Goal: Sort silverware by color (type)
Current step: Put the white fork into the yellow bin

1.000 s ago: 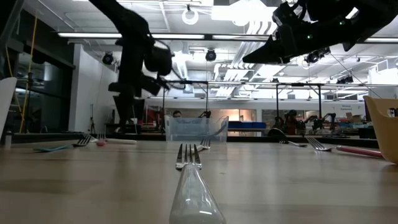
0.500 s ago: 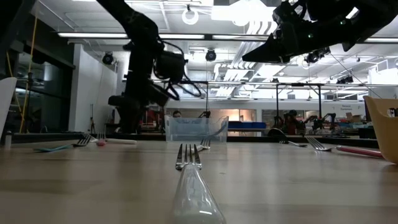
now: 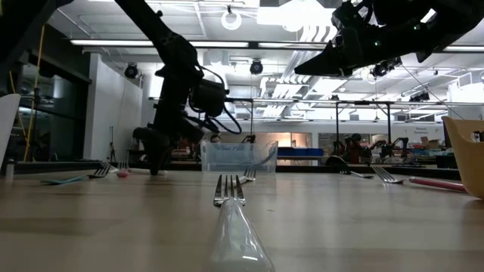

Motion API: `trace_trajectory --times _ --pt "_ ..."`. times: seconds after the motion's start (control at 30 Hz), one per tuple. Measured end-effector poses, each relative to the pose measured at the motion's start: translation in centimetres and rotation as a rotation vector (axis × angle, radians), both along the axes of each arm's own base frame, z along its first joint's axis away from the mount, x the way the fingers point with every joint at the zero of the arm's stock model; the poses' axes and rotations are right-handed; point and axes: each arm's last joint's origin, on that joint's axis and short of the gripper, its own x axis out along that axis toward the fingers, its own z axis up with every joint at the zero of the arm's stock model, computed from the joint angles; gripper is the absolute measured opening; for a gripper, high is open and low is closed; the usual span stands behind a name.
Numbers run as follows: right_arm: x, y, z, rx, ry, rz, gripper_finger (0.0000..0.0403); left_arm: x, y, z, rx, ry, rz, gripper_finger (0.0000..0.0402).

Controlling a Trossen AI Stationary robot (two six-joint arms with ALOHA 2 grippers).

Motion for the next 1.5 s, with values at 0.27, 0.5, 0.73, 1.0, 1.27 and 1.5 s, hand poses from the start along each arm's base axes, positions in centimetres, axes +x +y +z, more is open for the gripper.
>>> trace_trajectory --times 0.27,0.5,0.73,1.0,1.27,1.5 --pt "0.0 0.0 0.0 0.000 0.000 0.000 0.0000 0.3 -0.6 -0.2 -0.025 0.012 -0.083 0.0048" --pt "0.0 0.0 -0.1 0.010 0.013 0.000 0.0000 0.3 -0.8 1.1 0.002 -0.051 -0.082 0.0048" --pt "-0.2 1.1 -1.3 0.140 0.067 0.014 0.0000 0.5 -1.2 3.0 -0.031 -0.169 -0.044 0.0001" --pt "1.1 2.8 -3.3 0.196 0.097 -0.023 0.0011 0.5 -1.6 4.8 -0.042 -0.270 -0.010 0.0003" --pt "3.1 3.7 -6.1 0.214 0.095 -0.037 0.0080 0.9 -2.2 4.9 -0.007 -0.282 0.019 0.0005" --pt "3.4 3.8 -6.8 0.211 0.109 -0.036 0.0113 0.9 -2.6 5.1 -0.029 -0.280 0.023 0.0073"
